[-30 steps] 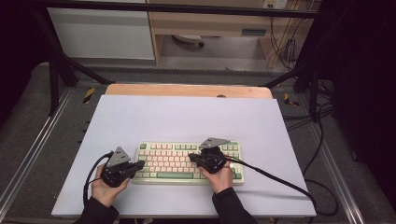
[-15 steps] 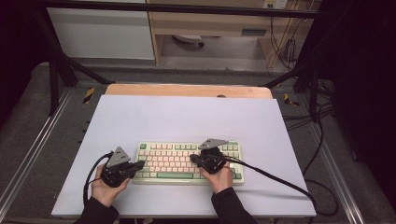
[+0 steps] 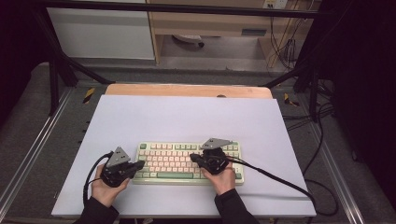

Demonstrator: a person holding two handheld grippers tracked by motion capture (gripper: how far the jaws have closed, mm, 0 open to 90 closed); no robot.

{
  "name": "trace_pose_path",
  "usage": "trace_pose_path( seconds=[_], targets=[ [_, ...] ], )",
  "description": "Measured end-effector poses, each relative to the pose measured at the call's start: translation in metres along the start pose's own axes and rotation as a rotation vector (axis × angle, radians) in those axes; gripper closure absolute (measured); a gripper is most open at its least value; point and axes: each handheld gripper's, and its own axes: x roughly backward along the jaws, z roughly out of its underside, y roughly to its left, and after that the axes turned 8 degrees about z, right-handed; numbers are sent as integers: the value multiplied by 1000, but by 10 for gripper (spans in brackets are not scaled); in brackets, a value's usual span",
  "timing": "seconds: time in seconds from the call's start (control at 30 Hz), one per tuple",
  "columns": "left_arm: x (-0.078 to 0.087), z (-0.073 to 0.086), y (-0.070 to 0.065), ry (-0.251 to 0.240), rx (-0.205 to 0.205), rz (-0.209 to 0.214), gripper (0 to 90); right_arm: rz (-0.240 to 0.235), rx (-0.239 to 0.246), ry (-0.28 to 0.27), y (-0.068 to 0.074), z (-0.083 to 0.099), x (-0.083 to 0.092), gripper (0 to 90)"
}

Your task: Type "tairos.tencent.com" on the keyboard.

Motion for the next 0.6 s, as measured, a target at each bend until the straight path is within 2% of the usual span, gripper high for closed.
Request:
trace_pose_path(
  seconds=[0.37, 0.6],
  targets=[
    [0, 0, 1, -2, 1, 0, 898, -23, 8, -10, 5, 2, 3, 900],
    [-1, -1, 1, -1, 3, 1, 899, -43, 7, 7, 12, 6, -1, 900]
  ],
)
